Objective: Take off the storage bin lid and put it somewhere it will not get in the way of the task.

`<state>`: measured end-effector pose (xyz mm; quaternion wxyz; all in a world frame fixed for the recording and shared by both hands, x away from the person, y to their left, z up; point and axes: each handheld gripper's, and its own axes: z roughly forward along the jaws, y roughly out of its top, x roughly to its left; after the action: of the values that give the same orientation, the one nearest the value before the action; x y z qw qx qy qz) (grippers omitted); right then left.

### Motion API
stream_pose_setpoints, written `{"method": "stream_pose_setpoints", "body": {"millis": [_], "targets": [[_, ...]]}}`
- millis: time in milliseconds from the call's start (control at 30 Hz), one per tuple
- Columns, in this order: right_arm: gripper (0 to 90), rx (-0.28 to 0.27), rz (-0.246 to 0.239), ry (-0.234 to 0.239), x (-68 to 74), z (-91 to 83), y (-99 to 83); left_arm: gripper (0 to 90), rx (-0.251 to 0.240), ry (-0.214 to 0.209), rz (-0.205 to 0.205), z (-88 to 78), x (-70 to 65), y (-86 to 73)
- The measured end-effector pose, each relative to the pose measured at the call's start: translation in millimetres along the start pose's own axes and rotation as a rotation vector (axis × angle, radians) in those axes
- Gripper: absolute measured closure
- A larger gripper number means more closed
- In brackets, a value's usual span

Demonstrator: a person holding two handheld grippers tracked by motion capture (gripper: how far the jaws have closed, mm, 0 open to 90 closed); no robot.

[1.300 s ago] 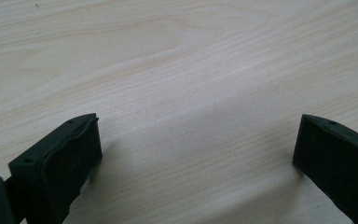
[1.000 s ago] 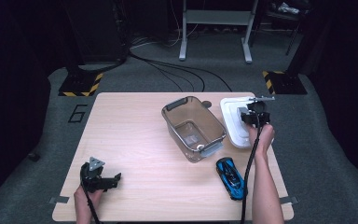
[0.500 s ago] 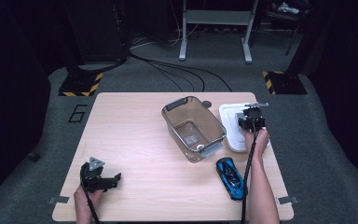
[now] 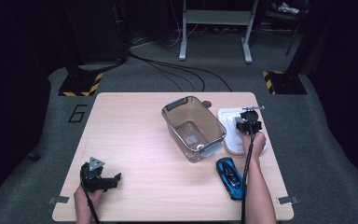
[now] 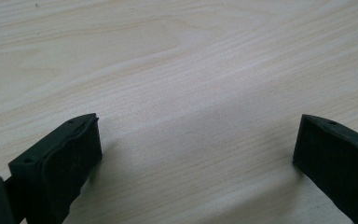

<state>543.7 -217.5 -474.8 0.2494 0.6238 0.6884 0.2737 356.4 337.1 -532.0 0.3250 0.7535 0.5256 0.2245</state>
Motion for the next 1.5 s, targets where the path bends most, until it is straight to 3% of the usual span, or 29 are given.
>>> {"method": "stream_pose_setpoints", "body": {"millis": [300,433,700,1033,1500], "targets": [[65.4,0.027,0.004,-0.003,-4.5,7.0,-3.3,1.0,0.0,0.0,0.0,0.0,0.0,0.0],[50.4,0.026,0.016,0.007,-5.8,3.5,-2.2,1.0,0.0,0.0,-0.001,0.0,0.0,0.0],[22.5,0.034,0.005,0.078,-8.3,-13.2,-2.5,1.0,0.0,0.0,0.0,0.0,0.0,0.0],[4.7,0.04,-0.036,0.146,-9.1,-35.7,-12.9,1.0,0.0,0.0,0.0,0.0,0.0,0.0],[0.0,0.027,-0.095,0.189,-1.2,-67.7,-40.2,1.0,0.0,0.0,0.0,0.0,0.0,0.0]]}}
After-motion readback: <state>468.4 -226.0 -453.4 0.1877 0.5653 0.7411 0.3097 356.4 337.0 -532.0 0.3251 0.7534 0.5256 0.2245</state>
